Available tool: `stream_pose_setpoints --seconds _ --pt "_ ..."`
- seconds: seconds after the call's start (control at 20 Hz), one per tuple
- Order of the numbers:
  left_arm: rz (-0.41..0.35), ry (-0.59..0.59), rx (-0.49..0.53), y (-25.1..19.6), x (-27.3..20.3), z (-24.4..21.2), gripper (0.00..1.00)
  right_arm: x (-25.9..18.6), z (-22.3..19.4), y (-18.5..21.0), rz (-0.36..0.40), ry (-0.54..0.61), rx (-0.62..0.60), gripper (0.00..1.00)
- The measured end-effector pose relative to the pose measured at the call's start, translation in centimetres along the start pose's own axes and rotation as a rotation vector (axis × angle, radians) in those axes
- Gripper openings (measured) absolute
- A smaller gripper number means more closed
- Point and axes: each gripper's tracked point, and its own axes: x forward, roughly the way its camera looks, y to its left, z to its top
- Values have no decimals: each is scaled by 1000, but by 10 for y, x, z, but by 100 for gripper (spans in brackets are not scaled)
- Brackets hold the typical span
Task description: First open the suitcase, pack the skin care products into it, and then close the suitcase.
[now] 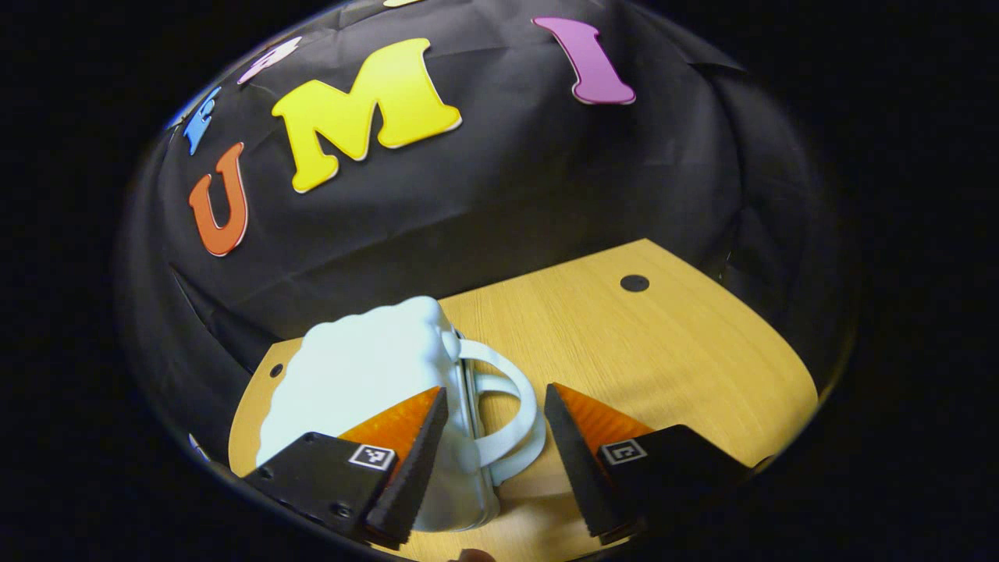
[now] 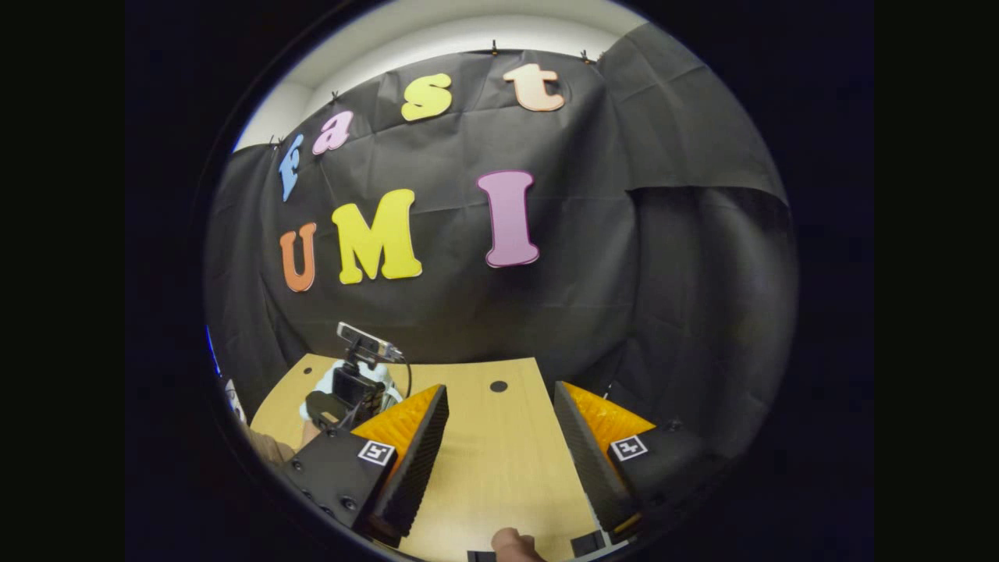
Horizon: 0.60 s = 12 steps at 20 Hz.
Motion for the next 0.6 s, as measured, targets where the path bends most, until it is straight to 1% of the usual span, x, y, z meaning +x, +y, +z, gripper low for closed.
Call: stream_pose_setpoints --seconds 0.1,0.2,0.25,0.3,0.35,0.5,0.6 --pt "-16 -48 -96 15 -25 16 93 8 4 23 -18 -17 -1 81" --pt "-16 -113 -154 41 -58 39 95 12 8 46 -52 -37 -13 82" --pt "-9 -172 -160 59 -77 53 95 13 11 61 -52 -50 -15 81" --pt "-26 -243 -167 72 -91 70 97 15 14 77 -50 -60 -14 80" --pt "-30 -288 -164 87 -106 80 97 18 13 94 -43 -64 -17 82" --pt "16 -351 -157 145 -144 89 98 18 15 140 -33 -75 -35 82" --pt "42 -369 -178 181 -165 88 98 17 14 173 -13 -80 -35 82"
